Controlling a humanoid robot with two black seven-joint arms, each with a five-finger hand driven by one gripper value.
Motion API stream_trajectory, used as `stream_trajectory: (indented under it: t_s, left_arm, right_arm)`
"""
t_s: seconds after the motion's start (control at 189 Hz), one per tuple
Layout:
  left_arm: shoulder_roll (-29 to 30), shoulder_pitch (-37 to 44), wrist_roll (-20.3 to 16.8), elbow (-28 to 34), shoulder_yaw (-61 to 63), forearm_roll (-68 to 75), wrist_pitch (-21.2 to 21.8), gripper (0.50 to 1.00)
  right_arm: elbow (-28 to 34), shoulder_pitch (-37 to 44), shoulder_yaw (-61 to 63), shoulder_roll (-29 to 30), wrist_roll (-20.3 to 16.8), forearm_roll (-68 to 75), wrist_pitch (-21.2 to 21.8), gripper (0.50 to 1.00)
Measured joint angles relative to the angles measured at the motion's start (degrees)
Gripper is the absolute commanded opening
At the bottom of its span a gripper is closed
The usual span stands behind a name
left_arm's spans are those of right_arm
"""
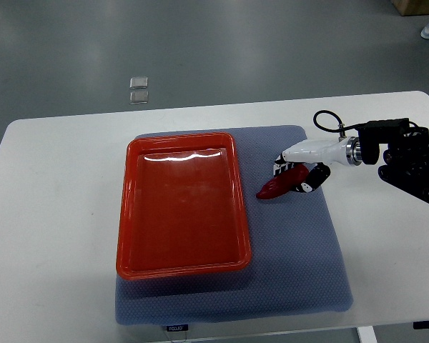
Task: Place red pepper on red tray
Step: 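Close the right hand fingers around the red pepper and lift, then carry the held pepper over the tray and lower it inside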
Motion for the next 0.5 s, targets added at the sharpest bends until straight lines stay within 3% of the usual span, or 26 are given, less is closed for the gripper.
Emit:
stream_trajectory:
  t_s: [0.35,0.498]
  left_arm:
    - [0.0,0.0,0.0,0.0,0.0,0.0,0.0,1.0]
    - [0.0,0.0,0.0,0.0,0.0,0.0,0.0,1.0]
  right_arm:
    - [0.5,6.3,0.2,-0.9,0.7,0.6,0.5,0.5]
    - [1.5,10.4,0.2,-0.2,0.8,1.0,2.7,0.5]
